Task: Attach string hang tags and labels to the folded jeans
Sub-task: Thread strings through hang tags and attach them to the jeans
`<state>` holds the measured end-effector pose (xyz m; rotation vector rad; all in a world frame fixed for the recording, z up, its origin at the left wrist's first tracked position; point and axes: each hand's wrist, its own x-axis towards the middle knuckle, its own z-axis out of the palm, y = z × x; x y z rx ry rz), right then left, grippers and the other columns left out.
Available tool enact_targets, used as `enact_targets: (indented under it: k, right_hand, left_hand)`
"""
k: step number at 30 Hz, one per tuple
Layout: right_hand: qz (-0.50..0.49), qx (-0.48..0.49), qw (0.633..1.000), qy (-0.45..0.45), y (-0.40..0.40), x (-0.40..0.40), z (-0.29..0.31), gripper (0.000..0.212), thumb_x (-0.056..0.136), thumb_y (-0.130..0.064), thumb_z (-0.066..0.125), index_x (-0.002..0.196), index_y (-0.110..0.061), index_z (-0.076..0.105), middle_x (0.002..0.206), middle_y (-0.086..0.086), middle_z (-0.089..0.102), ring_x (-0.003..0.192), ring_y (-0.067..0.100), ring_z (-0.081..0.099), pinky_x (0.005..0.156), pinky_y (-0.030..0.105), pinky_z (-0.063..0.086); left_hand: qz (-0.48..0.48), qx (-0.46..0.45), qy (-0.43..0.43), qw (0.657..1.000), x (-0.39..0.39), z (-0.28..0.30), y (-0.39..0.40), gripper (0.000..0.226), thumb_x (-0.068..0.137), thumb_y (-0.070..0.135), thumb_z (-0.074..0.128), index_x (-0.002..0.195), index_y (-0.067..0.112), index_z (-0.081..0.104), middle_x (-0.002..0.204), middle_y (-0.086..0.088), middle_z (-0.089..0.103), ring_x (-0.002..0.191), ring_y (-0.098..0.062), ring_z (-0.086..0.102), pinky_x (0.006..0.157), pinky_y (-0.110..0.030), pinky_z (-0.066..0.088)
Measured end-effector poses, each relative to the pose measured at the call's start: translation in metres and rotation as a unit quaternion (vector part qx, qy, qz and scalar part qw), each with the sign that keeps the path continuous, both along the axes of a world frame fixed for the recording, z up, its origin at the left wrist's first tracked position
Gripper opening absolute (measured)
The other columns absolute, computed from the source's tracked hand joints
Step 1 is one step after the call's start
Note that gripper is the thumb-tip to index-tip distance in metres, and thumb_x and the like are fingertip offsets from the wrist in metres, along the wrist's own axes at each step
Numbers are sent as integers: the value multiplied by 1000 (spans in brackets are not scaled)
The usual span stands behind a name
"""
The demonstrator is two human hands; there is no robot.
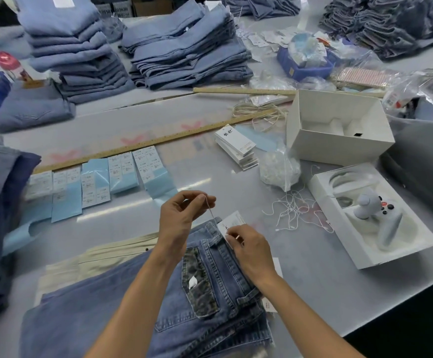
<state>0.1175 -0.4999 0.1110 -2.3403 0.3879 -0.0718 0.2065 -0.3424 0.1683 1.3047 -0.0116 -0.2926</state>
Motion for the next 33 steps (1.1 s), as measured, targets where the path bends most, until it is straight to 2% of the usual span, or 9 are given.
enact_targets:
  k: [3, 7, 11, 13, 17, 21, 24, 28, 33]
  right_hand:
    - [11, 29, 999, -38, -4, 4, 13, 5, 95, -21, 68, 99, -19, 71, 94, -9, 69, 83, 7, 63, 80, 31, 55]
    - [-2, 170, 980, -103, -14, 1, 46, 9, 92, -16, 73, 93, -25, 73, 89, -13, 73, 88, 7, 69, 81, 18, 54]
    - [-6, 329, 937, -116, -19, -4, 75, 8, 94, -14, 69, 95, -21, 72, 95, 0, 77, 94, 18, 73, 85, 25, 57]
    - [-14, 375, 919, -117, -19, -5, 82, 8, 94, -14, 68, 95, -21, 72, 95, 6, 76, 94, 22, 73, 86, 29, 58]
    - [-41, 422, 899, -106, -15, -6, 81, 6, 94, -12, 69, 93, -17, 73, 91, 12, 75, 88, 26, 72, 84, 32, 59]
    - [-70, 444, 889, -90, -8, -8, 76, 8, 93, -10, 71, 92, -18, 75, 86, 9, 75, 79, 19, 70, 80, 29, 58]
    - [-82, 455, 883, -86, -6, -9, 77, 9, 92, -9, 71, 93, -16, 76, 87, 10, 74, 83, 19, 71, 80, 27, 58]
    - [-85, 461, 880, -70, -1, -9, 79, 8, 93, -10, 70, 96, -14, 77, 90, 11, 76, 85, 22, 71, 83, 31, 60]
    - [-109, 474, 872, -57, 5, -11, 80, 13, 93, -7, 70, 89, -16, 78, 78, 9, 72, 70, 21, 64, 72, 33, 61]
  left_hand:
    - [-14, 23, -31, 999, -2, 4, -5, 12, 94, 7, 68, 103, -1, 70, 95, -16, 78, 94, -32, 75, 88, -32, 59]
    - [-43, 62, -59, 995, -9, 5, -10, 8, 93, 4, 70, 100, 1, 73, 87, -12, 78, 86, -27, 75, 84, -30, 60]
    - [-84, 112, -91, 986, -20, 5, -20, 8, 92, 3, 71, 94, 9, 76, 84, -5, 77, 80, -18, 73, 77, -25, 58]
    - [-101, 122, -101, 982, -24, 5, -23, 9, 93, 5, 71, 93, 12, 76, 86, -4, 77, 81, -17, 72, 76, -25, 58]
    - [-102, 131, -105, 981, -28, 4, -20, 11, 92, 4, 72, 93, 13, 77, 85, -3, 77, 80, -17, 72, 74, -25, 56]
    - [-85, 109, -91, 986, -34, 4, -14, 22, 90, 2, 74, 96, 23, 77, 87, -4, 77, 82, -18, 72, 76, -25, 57]
    - [-91, 92, -101, 986, -36, 6, -11, 25, 91, 2, 72, 102, 24, 65, 84, -9, 73, 81, -22, 70, 76, -29, 58]
    - [-105, 84, -105, 985, -38, 8, -13, 31, 94, -2, 66, 98, 26, 54, 85, -10, 72, 83, -20, 70, 80, -31, 57]
    - [-106, 111, -124, 980, -39, 7, -17, 33, 95, -12, 58, 95, 18, 44, 82, -5, 66, 80, -17, 62, 77, -30, 52]
